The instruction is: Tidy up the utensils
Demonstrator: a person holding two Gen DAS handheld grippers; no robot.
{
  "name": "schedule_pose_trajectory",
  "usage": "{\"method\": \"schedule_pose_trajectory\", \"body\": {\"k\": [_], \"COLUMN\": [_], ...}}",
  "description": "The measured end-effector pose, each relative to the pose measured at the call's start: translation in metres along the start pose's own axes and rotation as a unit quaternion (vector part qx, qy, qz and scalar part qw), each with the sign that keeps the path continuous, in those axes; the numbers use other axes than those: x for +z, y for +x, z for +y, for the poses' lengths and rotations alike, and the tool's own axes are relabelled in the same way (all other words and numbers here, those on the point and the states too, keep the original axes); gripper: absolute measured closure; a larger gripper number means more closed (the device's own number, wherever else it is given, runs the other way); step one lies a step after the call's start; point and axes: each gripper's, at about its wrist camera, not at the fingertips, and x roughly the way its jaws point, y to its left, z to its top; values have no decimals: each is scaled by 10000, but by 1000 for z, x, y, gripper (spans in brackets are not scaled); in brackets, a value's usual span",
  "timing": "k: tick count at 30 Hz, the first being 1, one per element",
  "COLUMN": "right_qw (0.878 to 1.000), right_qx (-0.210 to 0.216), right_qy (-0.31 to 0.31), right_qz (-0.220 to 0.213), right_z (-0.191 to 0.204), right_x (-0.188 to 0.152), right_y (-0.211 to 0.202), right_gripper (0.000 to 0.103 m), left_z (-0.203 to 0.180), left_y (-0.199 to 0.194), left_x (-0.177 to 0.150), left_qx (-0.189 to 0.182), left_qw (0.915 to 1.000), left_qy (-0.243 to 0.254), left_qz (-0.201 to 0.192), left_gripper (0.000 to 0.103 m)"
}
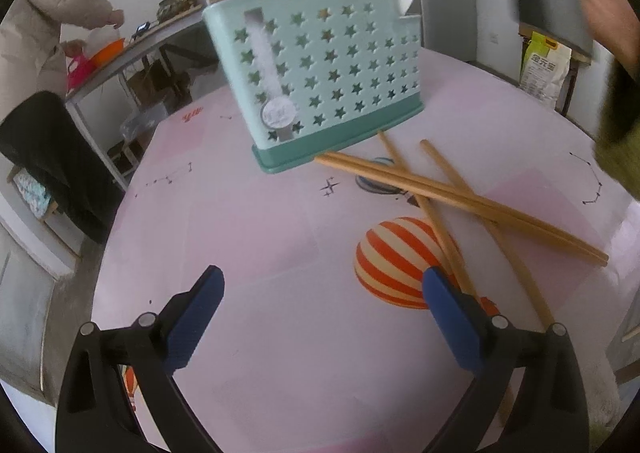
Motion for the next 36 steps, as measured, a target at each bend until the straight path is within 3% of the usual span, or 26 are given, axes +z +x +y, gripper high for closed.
{"method": "schedule_pose_trajectory", "body": {"k": [1,4,10,15,18,22,36], "right_qw": [10000,9998,9996,9924,9782,9592,9491], "right_qx": [-16,-51,-198,-198,-200,-239,-212], "right_qy": [72,163,189,544,730,867,703], "right_qz": [-21,-40,86,1086,1932,2680,3063], "right_z": [-5,-13,-26,-40,-39,-31,-23], "right_x": [-1,1,-10,-51,-93,-138,-166], "right_y": [-11,-35,-95,-105,-101,-96,-91], "right_gripper": [58,49,43,43,43,49,62], "left_z": [1,4,9,15,18,24,19], "left_y": [1,3,5,8,10,15,12], "left_x": [0,-1,-2,-3,-2,-1,-3], "left_qx": [-12,0,9,-75,-156,-343,-186], "left_qw": [10000,9999,9995,9986,9980,9955,9951], "left_qy": [-42,-139,-278,-466,-553,-784,-877], "left_qz": [38,93,166,221,267,418,420], "left_gripper": [6,6,6,6,6,6,6]}}
